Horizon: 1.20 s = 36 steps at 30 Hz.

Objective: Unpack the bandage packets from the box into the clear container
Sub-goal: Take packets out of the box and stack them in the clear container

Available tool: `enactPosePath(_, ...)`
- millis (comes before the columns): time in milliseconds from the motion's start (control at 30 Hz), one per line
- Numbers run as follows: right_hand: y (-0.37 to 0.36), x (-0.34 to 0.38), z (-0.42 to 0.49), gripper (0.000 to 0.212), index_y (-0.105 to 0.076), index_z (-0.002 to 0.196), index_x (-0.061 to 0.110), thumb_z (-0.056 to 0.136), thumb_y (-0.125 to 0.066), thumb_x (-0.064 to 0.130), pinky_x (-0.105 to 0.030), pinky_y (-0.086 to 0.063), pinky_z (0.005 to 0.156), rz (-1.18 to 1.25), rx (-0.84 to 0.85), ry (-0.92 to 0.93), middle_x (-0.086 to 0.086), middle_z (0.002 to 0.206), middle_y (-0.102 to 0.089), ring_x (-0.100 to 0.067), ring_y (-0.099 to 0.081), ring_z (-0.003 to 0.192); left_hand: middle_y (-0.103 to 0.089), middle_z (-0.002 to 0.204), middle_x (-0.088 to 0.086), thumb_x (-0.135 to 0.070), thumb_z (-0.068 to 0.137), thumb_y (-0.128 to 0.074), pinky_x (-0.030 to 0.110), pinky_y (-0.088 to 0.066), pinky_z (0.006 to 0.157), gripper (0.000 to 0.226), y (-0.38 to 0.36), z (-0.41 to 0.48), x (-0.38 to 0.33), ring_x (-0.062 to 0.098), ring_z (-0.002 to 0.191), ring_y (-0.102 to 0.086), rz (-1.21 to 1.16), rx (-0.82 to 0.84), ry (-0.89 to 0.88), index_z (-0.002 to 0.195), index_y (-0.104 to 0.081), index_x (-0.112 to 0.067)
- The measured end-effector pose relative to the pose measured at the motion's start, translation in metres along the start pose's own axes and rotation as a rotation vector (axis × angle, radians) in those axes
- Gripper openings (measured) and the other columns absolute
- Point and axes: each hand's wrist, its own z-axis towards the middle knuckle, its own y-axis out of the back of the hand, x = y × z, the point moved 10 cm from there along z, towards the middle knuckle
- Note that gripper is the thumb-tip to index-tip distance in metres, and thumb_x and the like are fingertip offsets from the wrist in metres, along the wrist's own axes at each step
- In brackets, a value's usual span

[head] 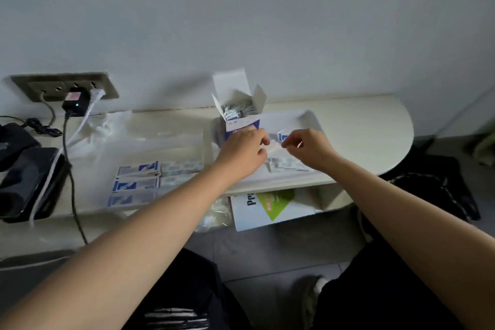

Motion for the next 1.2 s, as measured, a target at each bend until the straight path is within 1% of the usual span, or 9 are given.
enactPosePath(100,-0.008,-0.020,0.004,0.018,-0.073,0.095,0.019,0.082,-0.063,0.011,-0.027,-0.047,0.076,-0.039,0.055,0.014,0.003,0.085,-0.065,-0.012,-0.054,0.074,-0.059,0.125,0.009,-0.009,0.088,-0.053,0.033,-0.042,0.093,0.034,-0.029,0.013,-0.001,0.026,0.113,-0.056,0.087,0.088,-0.013,0.121,-0.059,-0.010)
enactPosePath(233,-0.024,-0.032,0.006,0.020,-0.072,0.097,0.019,0.081,-0.063,0.011,-0.017,-0.036,0.066,-0.071,0.186,0.052,0.007,0.081,-0.060,-0.009,-0.053,0.073,-0.059,0.123,0.011,-0.010,0.089,-0.054,0.040,-0.044,0.095,0.033,-0.058,0.032,0.000,0.028,0.113,-0.055,0.237,0.123,-0.021,0.122,-0.056,-0.006)
enactPosePath(400,-0.031,-0.037,0.012,0.018,-0.072,0.090,0.018,0.076,-0.067,0.008,-0.010,-0.037,0.057,0.017,0.220,0.078,0.006,0.074,-0.059,-0.005,-0.051,0.062,-0.059,0.115,0.010,-0.009,0.090,-0.055,0.035,-0.045,0.086,0.024,-0.068,0.046,0.006,0.027,0.107,-0.057,0.401,0.113,0.025,0.114,-0.057,-0.008)
enactPosePath(500,-0.021,-0.041,0.023,0.016,-0.072,0.092,0.017,0.079,-0.067,0.010,-0.017,-0.042,0.064,0.062,0.157,0.102,0.005,0.078,-0.059,-0.002,-0.050,0.060,-0.060,0.107,0.009,-0.006,0.088,-0.057,0.035,-0.046,0.079,0.017,-0.069,0.052,0.006,0.028,0.100,-0.059,0.476,0.111,0.045,0.105,-0.061,-0.009)
enactPosePath(633,0.000,-0.049,0.043,0.032,-0.066,0.112,0.017,0.081,-0.066,0.011,-0.028,-0.047,0.076,0.032,-0.022,0.082,0.001,0.100,-0.054,-0.016,-0.057,0.075,-0.062,0.096,0.009,-0.003,0.088,-0.056,0.036,-0.048,0.074,0.013,-0.069,0.054,0.009,0.028,0.092,-0.062,0.502,0.109,0.014,0.093,-0.066,-0.010)
enactPosePath(733,-0.008,-0.052,0.053,0.044,-0.061,0.123,0.018,0.079,-0.066,0.015,-0.028,-0.047,0.078,-0.064,0.004,0.053,-0.002,0.112,-0.053,-0.021,-0.058,0.092,-0.064,0.094,0.009,-0.009,0.091,-0.051,0.037,-0.048,0.073,0.016,-0.066,0.051,0.008,0.029,0.090,-0.063,0.479,0.088,-0.020,0.094,-0.066,-0.011)
enactPosePath(800,-0.012,-0.052,0.056,0.040,-0.064,0.120,0.018,0.080,-0.065,0.015,-0.028,-0.046,0.078,-0.111,0.003,0.048,-0.003,0.112,-0.055,-0.023,-0.056,0.097,-0.067,0.089,0.011,-0.005,0.088,-0.048,0.037,-0.048,0.071,0.020,-0.061,0.051,0.010,0.031,0.086,-0.063,0.442,0.060,0.003,0.092,-0.066,-0.010)
enactPosePath(967,-0.002,-0.048,0.056,0.023,-0.072,0.106,0.017,0.087,-0.060,0.016,-0.027,-0.043,0.073,-0.128,-0.096,0.074,-0.003,0.100,-0.062,-0.020,-0.056,0.094,-0.064,0.070,0.012,-0.005,0.087,-0.048,0.038,-0.046,0.060,0.022,-0.046,0.047,0.027,0.033,0.072,-0.059,0.245,-0.019,0.120,0.084,-0.069,-0.011)
enactPosePath(1200,0.005,-0.048,0.056,0.023,-0.074,0.106,0.015,0.091,-0.056,0.013,-0.026,-0.042,0.072,-0.114,-0.124,0.087,-0.005,0.102,-0.068,-0.023,-0.057,0.098,-0.070,0.074,0.001,-0.004,0.083,-0.052,0.033,-0.050,0.067,0.026,-0.042,0.042,0.045,0.021,0.072,-0.061,0.008,-0.018,0.241,0.088,-0.074,-0.018)
